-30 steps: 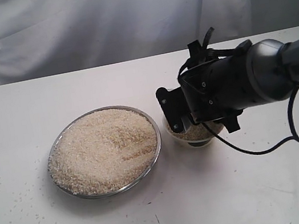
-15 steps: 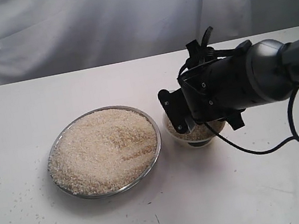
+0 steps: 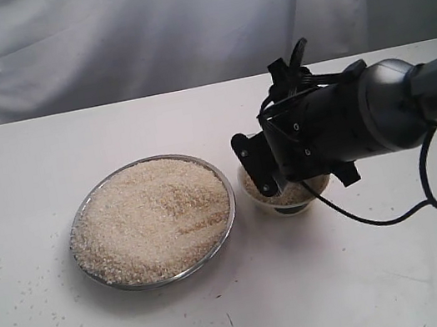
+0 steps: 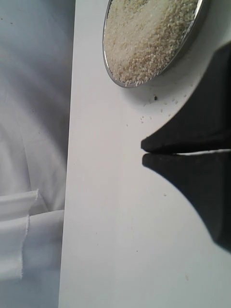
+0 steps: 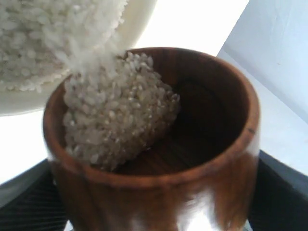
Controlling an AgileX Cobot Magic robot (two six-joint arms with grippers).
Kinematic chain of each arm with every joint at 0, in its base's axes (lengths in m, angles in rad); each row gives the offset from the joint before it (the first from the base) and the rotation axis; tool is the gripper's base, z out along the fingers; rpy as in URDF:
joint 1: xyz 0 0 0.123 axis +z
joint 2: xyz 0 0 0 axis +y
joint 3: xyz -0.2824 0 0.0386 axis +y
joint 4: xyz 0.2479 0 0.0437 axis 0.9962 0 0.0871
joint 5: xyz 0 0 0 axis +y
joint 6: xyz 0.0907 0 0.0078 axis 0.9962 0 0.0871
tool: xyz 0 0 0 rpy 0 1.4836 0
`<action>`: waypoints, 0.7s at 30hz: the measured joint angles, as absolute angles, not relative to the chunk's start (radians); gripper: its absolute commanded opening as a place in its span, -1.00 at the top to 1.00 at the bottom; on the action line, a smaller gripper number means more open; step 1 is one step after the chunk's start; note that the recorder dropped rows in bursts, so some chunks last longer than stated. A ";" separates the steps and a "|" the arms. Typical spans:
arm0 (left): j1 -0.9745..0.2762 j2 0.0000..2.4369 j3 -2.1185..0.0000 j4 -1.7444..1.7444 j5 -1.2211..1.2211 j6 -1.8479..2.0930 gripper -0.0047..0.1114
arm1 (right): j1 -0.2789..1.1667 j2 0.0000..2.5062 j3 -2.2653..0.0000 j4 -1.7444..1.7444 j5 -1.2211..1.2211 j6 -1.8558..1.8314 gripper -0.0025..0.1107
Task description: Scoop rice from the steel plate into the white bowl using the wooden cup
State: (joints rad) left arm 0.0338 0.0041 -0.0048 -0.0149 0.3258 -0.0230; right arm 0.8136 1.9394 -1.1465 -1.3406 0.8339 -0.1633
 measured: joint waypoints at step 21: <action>0.034 0.004 -0.005 -0.015 0.326 -0.023 0.92 | 0.836 1.939 -1.146 -1.390 0.856 -0.233 0.96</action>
